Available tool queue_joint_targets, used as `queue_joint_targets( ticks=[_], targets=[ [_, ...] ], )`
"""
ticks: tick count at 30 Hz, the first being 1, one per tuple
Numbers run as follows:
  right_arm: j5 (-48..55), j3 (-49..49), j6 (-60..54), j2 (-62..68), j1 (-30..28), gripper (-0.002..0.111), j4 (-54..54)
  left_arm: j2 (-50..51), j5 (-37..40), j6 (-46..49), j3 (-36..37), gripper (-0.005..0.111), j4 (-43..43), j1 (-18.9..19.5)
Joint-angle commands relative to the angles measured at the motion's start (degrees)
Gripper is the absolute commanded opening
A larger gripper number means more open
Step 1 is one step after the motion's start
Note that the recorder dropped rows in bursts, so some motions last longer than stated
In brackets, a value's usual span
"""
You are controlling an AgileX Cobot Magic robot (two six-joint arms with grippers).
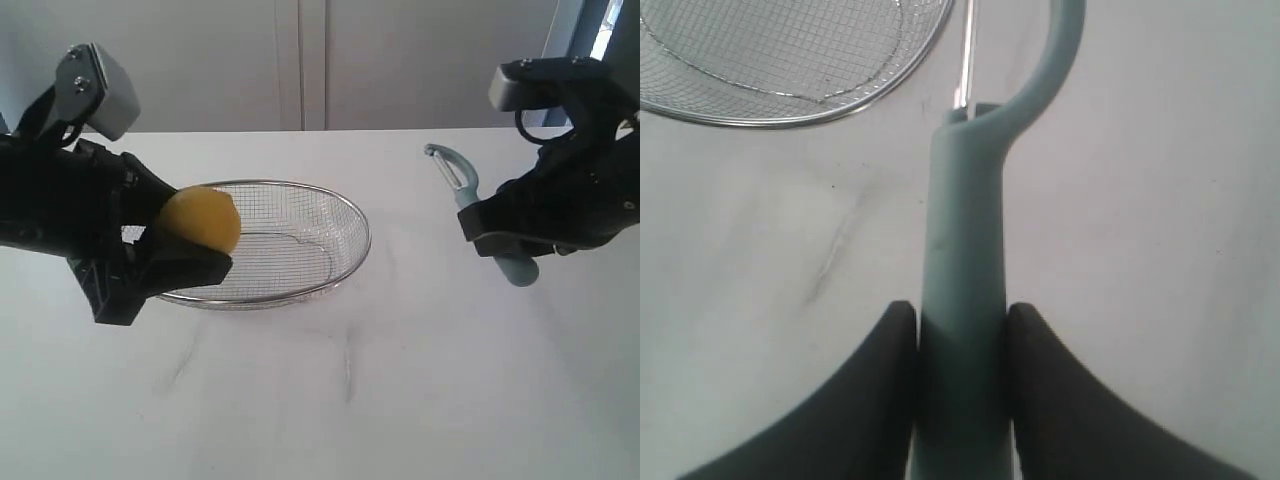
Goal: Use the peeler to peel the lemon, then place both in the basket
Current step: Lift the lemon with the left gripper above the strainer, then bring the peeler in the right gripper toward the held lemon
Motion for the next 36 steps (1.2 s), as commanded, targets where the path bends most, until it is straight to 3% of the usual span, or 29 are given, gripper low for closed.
queue_joint_targets(
  ticks=[1,6,9,15,19,25,36],
  targets=[
    [-3.12,2.08,-3.58,-0.32,0.03,0.0,4.18,1.5,1.25,3.23,-0.22,0.0,-5.12,2.03],
    [-3.8,2.36,-5.8,0.36,0.03,0.0,6.78,1.88,10.96,14.11,-0.22,0.0,-17.48,10.37],
    [-3.47,2.36,-9.87,2.43,0.03,0.0,11.71,1.88,15.27,16.91,-0.22,0.0,-19.61,13.06],
    [-2.29,0.75,-16.79,6.55,0.4,0.0,19.23,1.88,14.19,17.02,0.0,0.0,-17.44,13.2],
    [-2.17,-3.13,-17.88,9.92,4.84,0.0,19.23,1.88,10.04,22.11,3.35,0.0,-17.84,13.2],
    [-3.11,-5.91,-19.39,16.39,12.14,0.0,20.19,1.88,9.66,24.79,3.78,0.0,-19.29,13.2],
    [-3.03,-11.34,-24.3,21.46,18.11,0.0,29.42,1.88,9.66,26.17,3.78,0.0,-19.29,13.2]
  ],
)
